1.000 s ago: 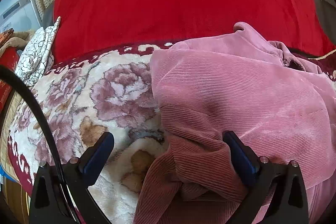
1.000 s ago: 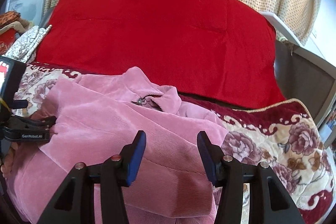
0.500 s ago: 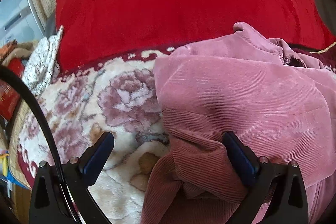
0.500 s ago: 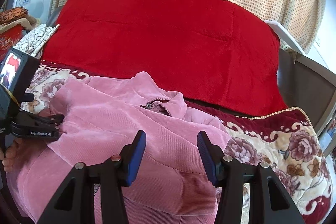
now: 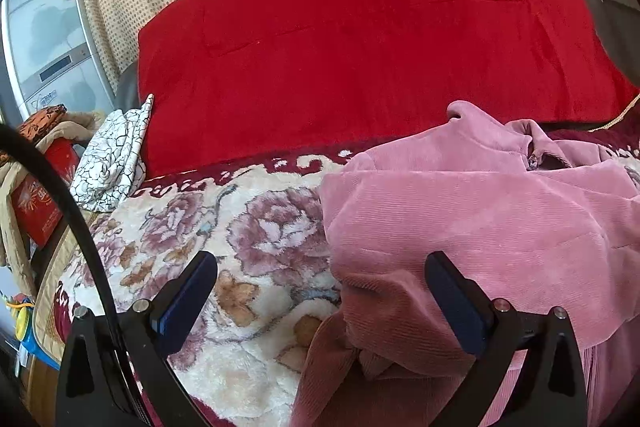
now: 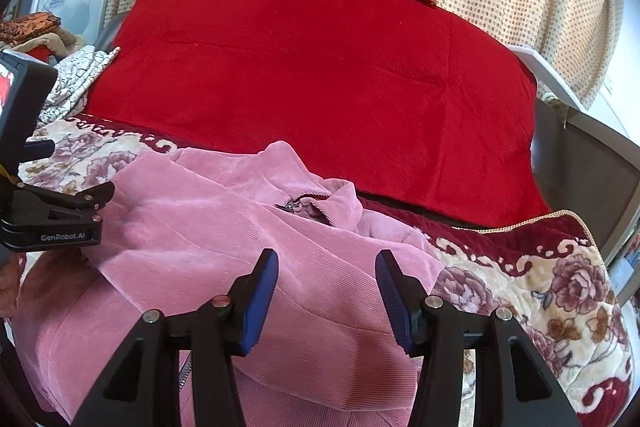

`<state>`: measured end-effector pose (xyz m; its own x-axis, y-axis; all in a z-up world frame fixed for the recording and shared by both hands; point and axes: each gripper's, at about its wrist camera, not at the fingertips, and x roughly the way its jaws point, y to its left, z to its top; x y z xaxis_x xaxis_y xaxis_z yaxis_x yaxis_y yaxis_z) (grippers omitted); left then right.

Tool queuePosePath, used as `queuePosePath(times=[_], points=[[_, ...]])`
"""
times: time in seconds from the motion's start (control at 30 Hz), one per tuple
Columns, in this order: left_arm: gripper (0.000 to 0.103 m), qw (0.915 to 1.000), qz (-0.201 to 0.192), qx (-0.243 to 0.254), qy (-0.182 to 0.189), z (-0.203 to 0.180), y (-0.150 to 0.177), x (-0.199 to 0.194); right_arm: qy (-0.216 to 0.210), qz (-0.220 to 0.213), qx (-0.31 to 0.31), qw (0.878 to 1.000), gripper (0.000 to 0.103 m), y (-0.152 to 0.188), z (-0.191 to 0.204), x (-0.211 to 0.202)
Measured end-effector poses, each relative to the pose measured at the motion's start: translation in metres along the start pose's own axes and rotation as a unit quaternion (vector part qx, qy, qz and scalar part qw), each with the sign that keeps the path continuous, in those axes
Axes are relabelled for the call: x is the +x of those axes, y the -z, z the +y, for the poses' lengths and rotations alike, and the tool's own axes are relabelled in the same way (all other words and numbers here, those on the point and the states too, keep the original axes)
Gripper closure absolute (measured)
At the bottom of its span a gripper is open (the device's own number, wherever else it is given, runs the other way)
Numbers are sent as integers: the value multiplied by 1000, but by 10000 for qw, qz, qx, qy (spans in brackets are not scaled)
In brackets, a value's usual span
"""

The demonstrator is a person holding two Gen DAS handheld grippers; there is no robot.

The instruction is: Fold large clothes

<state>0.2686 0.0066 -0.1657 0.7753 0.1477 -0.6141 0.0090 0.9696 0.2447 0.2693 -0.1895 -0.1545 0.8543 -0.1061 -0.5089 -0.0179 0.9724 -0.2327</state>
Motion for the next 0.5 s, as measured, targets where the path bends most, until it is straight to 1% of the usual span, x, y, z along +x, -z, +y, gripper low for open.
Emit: queuePosePath(times=[0.13,0.17,0.23,0.27,0.33,0.4,0.43,0.5], points=[[0,9997,183,138,-98,-5,3,11,-31,95,-10,9999,48,2,0,5],[0,9987,393,269,-152,-8,5,20,-56,164,8,9998,48,3,-1,8],[0,9953,829,493,-125,-16,13,39,-125,445,143,9988,48,8,-6,22],[0,9952,856,474,-100,-17,15,41,-158,614,247,9977,48,11,-10,30],[0,9956,746,552,-140,-18,13,35,-287,1081,480,9926,48,19,-20,50],[0,9963,592,603,-137,-16,10,29,-486,1691,647,9823,48,32,-29,74],[0,9969,530,565,-125,-14,7,25,-666,1811,828,9777,48,37,-34,80],[0,9981,401,472,-68,-8,2,20,-796,1729,1073,9758,48,34,-42,76]])
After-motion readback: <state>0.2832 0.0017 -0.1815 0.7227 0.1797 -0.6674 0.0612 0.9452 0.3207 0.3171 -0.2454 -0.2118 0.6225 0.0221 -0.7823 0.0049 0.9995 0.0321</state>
